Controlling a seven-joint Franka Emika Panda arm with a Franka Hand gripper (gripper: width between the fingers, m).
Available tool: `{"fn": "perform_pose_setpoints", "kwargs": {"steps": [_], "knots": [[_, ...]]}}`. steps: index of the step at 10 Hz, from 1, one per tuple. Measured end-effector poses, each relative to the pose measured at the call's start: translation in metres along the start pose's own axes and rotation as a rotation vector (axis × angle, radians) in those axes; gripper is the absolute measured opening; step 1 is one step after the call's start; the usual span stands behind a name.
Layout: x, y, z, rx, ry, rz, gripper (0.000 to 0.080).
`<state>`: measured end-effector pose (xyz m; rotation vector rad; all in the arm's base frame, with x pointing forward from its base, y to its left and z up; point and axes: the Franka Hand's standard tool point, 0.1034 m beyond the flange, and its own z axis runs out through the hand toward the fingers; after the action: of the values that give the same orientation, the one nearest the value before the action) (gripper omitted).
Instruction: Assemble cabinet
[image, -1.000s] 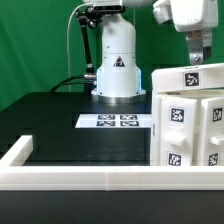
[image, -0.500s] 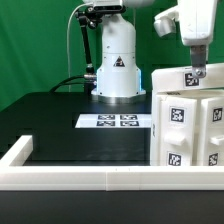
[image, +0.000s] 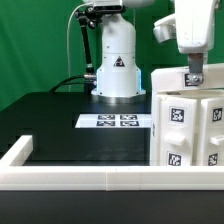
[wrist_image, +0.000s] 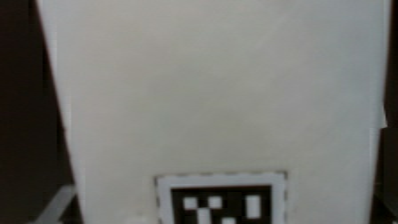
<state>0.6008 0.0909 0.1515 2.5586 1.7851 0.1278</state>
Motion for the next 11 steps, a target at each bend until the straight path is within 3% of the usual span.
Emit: {"fn": "perform_pose_setpoints", "kwargs": {"steps": [5,11], "knots": [[-0.002,0.0008,0.0004,0.0,-0.002,0.102,0.0562],[-0.0029,0.001,0.0009,0.0,-0.002,0.547,0.0563]]}}
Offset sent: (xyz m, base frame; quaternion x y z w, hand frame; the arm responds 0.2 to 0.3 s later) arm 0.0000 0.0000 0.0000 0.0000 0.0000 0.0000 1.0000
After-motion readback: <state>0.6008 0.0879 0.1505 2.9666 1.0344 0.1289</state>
